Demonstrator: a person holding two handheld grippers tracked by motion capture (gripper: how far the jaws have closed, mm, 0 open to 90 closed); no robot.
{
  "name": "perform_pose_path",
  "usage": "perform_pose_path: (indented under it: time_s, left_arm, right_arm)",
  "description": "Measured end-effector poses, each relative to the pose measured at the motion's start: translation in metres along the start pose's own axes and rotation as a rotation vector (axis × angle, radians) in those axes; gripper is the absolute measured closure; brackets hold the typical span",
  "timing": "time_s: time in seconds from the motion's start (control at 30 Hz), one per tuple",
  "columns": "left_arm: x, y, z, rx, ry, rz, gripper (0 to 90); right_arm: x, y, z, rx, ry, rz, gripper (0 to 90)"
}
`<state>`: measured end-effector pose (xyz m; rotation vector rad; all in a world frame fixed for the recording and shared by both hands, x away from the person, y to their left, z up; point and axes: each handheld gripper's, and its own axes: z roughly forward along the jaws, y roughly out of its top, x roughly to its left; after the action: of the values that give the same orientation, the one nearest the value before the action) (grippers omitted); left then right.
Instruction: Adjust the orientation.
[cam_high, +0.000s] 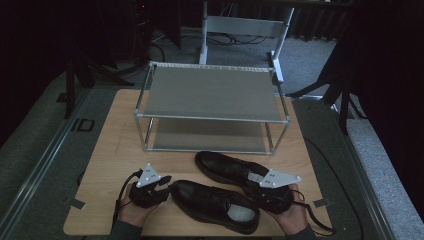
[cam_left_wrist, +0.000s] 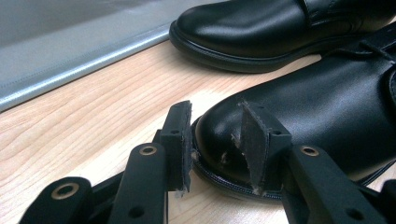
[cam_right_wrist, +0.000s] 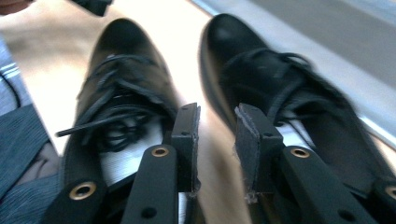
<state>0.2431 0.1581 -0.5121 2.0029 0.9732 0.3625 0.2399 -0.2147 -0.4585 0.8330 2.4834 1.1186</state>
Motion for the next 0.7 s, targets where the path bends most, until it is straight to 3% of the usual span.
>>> perform_pose_path:
  time_s: [0.2,0.3,0.53,0.7]
  left_arm:
    - [0.0,0.0,0.002,-0.006,0.0,-0.005,63.8]
    - [-0.001,0.0,0.003,-0.003,0.0,-0.005,63.7]
    - [-0.003,0.0,0.005,-0.004,-0.003,0.001,63.7]
    - [-0.002,0.001,0.004,-0.015,0.0,-0.002,63.7]
  right_arm:
    - [0.011,0.001,0.012,0.059,0.054,-0.068,75.0]
    - [0.013,0.002,0.02,0.098,0.063,-0.098,73.9]
    - [0.011,0.007,0.035,0.14,0.076,-0.108,82.2]
    - [0.01,0.004,0.032,0.126,0.065,-0.107,86.4]
